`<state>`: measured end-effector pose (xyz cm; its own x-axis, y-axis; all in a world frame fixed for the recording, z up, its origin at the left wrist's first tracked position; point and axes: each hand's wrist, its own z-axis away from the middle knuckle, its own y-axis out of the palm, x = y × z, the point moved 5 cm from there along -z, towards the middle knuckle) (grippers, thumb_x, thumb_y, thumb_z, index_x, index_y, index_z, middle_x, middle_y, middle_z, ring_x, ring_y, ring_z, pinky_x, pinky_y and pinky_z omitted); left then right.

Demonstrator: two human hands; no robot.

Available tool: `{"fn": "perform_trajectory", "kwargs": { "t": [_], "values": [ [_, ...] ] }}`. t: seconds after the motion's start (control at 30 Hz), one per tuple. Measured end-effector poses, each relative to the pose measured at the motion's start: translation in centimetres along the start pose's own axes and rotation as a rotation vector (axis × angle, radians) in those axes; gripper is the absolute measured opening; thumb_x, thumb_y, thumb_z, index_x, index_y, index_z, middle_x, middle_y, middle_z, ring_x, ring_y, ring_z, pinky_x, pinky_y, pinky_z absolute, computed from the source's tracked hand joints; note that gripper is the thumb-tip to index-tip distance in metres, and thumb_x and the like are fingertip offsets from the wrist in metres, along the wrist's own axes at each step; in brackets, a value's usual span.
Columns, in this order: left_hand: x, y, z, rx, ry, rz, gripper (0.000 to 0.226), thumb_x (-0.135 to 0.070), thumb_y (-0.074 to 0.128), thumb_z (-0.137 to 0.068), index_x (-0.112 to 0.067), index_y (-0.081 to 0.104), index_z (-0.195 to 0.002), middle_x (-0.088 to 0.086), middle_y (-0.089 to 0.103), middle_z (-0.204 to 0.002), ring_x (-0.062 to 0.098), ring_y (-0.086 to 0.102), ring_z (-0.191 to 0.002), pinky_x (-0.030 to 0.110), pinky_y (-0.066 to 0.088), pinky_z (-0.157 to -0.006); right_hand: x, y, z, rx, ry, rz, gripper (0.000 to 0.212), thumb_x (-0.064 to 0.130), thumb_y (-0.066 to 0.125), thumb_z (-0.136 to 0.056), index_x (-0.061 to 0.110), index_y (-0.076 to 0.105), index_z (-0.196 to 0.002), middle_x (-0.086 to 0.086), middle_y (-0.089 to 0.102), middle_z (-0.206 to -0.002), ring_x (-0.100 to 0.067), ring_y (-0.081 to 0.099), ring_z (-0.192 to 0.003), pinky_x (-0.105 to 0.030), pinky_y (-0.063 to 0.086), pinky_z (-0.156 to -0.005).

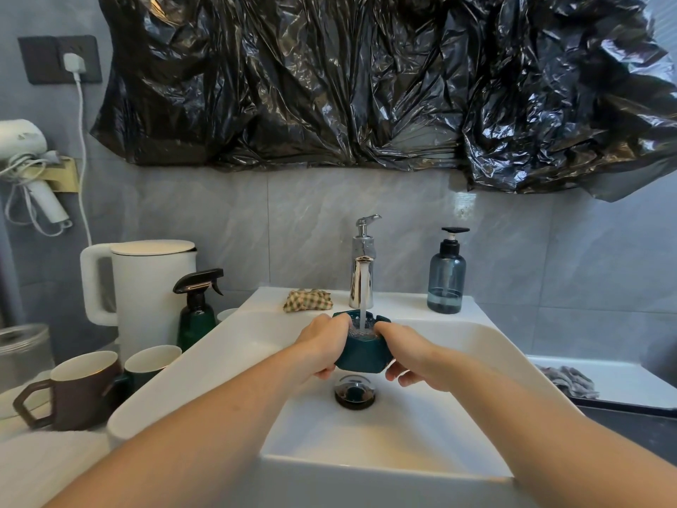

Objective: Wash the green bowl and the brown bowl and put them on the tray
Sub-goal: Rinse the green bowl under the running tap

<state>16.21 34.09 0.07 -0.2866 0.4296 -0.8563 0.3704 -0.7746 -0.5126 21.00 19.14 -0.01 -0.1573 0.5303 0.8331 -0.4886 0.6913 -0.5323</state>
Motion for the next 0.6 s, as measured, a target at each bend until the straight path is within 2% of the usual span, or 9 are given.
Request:
{"fn": "perform_trajectory", "kwargs": {
  "t": [0.17, 0.3, 0.4, 0.47, 0.53, 0.6],
  "values": [
    [-0.65, 0.14, 0.47, -0.019, 0.089, -0.021, 0.031, -0.033, 0.043, -0.103, -0.023, 0.044, -0.132, 0.003, 0.062, -0.096, 0.020, 0.058, -0.084, 0.028, 0.042, -0.055, 0.10, -0.05, -0.30, 0.005, -0.063, 0.016, 0.026, 0.040, 0.043, -0.102, 0.020, 0.055, -0.115, -0.004, 0.065, -0.087, -0.015, 0.057, -0.067, -0.025, 0.046, -0.058],
    [-0.71, 0.20, 0.47, -0.017, 0.126, -0.072, 0.044, -0.025, 0.044, -0.100, -0.027, 0.036, -0.143, 0.004, 0.062, -0.108, 0.020, 0.057, -0.083, 0.028, 0.044, -0.054, 0.47, -0.36, -0.27, -0.042, -0.099, 0.041, 0.023, 0.025, 0.043, -0.102, 0.020, 0.053, -0.122, -0.009, 0.064, -0.089, -0.017, 0.054, -0.067, -0.023, 0.043, -0.052],
    [-0.76, 0.25, 0.67, 0.002, 0.166, -0.072, 0.041, -0.014, 0.044, -0.096, -0.028, 0.040, -0.134, 0.009, 0.065, -0.106, 0.023, 0.058, -0.077, 0.028, 0.044, -0.050, 0.55, -0.67, -0.17, -0.083, -0.139, 0.087, 0.023, 0.013, 0.044, -0.096, 0.015, 0.057, -0.116, -0.010, 0.062, -0.085, -0.019, 0.054, -0.067, -0.024, 0.042, -0.050],
    [-0.80, 0.20, 0.84, 0.009, 0.185, -0.090, 0.041, -0.011, 0.043, -0.093, -0.028, 0.042, -0.130, 0.010, 0.065, -0.104, 0.026, 0.061, -0.081, 0.030, 0.047, -0.052, 0.60, -0.75, -0.10, -0.096, -0.158, 0.109, 0.025, 0.009, 0.045, -0.093, 0.014, 0.059, -0.114, -0.008, 0.059, -0.078, -0.020, 0.053, -0.066, -0.025, 0.042, -0.049],
    [-0.86, 0.19, 0.85, 0.011, 0.198, -0.102, 0.043, -0.010, 0.042, -0.092, -0.030, 0.043, -0.130, 0.008, 0.064, -0.104, 0.028, 0.063, -0.087, 0.033, 0.051, -0.055, 0.67, -0.85, -0.09, -0.112, -0.171, 0.101, 0.031, 0.008, 0.046, -0.091, 0.015, 0.060, -0.117, -0.005, 0.058, -0.075, -0.019, 0.052, -0.065, -0.025, 0.042, -0.047],
    [-0.87, 0.22, 0.79, 0.011, 0.210, -0.107, 0.041, -0.010, 0.043, -0.093, -0.030, 0.043, -0.130, 0.007, 0.063, -0.099, 0.025, 0.061, -0.082, 0.033, 0.051, -0.054, 0.73, -0.93, -0.02, -0.126, -0.177, 0.090, 0.035, 0.006, 0.047, -0.090, 0.015, 0.059, -0.121, -0.004, 0.058, -0.076, -0.018, 0.051, -0.064, -0.022, 0.041, -0.044]
  ]
}}
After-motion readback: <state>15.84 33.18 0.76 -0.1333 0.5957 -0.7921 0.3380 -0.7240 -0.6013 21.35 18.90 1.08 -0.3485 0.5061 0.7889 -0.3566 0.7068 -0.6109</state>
